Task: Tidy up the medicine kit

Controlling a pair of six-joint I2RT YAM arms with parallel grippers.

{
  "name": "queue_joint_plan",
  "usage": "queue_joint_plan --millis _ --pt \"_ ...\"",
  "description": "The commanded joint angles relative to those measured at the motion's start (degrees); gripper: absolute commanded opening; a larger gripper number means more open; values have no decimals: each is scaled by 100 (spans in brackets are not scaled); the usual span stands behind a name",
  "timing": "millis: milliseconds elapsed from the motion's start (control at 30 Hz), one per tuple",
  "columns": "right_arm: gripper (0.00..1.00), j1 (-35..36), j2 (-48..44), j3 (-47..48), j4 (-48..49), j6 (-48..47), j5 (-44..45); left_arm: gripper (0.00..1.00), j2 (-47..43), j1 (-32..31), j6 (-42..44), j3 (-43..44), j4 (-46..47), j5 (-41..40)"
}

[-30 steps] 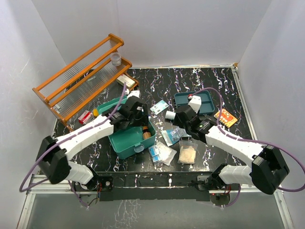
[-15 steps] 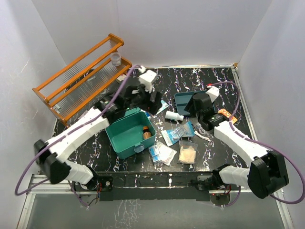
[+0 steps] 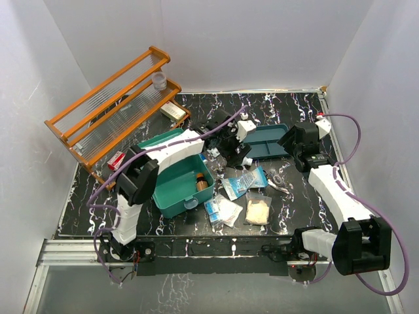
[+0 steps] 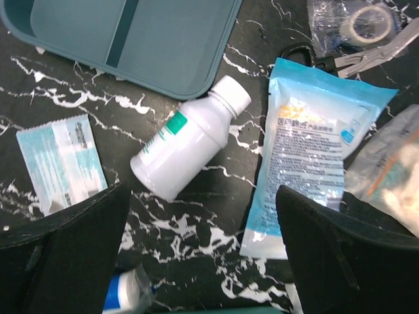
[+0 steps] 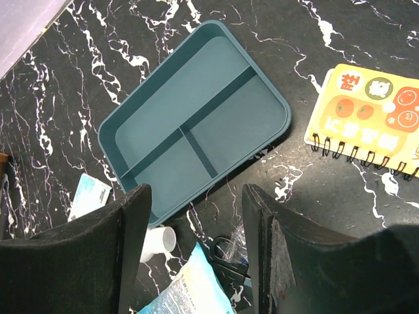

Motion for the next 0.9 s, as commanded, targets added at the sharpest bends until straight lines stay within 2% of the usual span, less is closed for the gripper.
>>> queue_joint_plan --millis 0,300,600,767,867 --pt "55 -54 -168 81 73 -204 -157 90 173 -25 474 632 -53 340" --pt "55 -262 -45 210 -91 -468 95 87 676 -55 651 870 -235 431" --pt "53 -287 68 234 -121 -440 -178 84 960 -42 492 981 -151 491" --pt "52 -286 195 297 -119 -455 -282 82 1078 -43 469 893 8 229" --pt "52 -283 251 339 -123 -468 -269 76 1146 -41 467 827 57 -31"
